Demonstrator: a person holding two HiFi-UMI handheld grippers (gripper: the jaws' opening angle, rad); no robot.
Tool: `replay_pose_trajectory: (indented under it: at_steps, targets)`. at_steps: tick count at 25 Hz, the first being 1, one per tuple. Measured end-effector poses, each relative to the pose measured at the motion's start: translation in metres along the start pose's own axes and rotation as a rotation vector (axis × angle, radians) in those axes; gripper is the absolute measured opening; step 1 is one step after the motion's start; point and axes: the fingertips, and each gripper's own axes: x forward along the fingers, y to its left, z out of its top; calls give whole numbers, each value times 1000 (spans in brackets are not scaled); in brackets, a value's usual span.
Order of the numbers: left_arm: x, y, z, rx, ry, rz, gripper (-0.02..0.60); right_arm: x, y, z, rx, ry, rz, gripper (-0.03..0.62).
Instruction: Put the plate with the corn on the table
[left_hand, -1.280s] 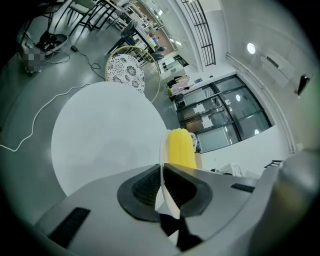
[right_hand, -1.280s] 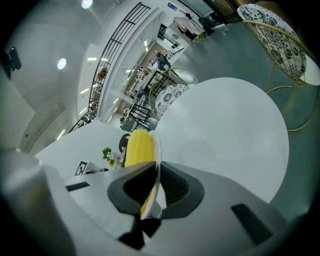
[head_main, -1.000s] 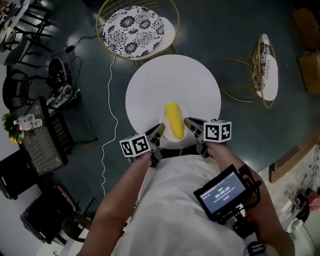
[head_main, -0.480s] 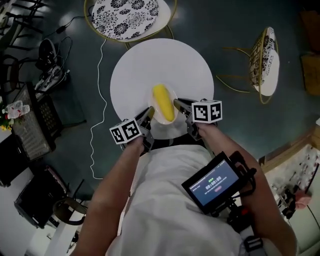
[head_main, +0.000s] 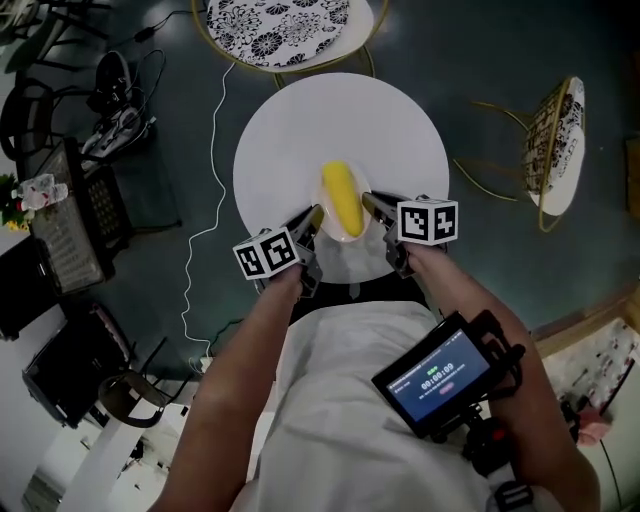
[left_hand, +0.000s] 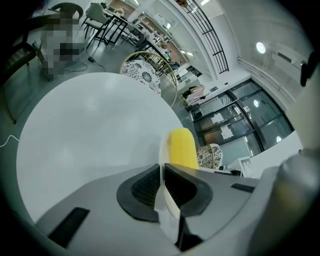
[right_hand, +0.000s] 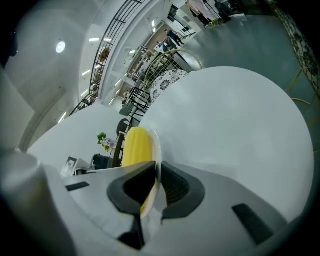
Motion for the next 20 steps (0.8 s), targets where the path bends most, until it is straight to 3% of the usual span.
replay_pose_trajectory:
  at_steps: [5, 20]
  targets:
    - [8, 9, 12, 25, -3, 37, 28, 13, -4, 8, -6, -12, -15, 34]
    - [27, 13, 19, 134, 90, 100, 28, 14, -12, 12, -4, -84, -100, 34]
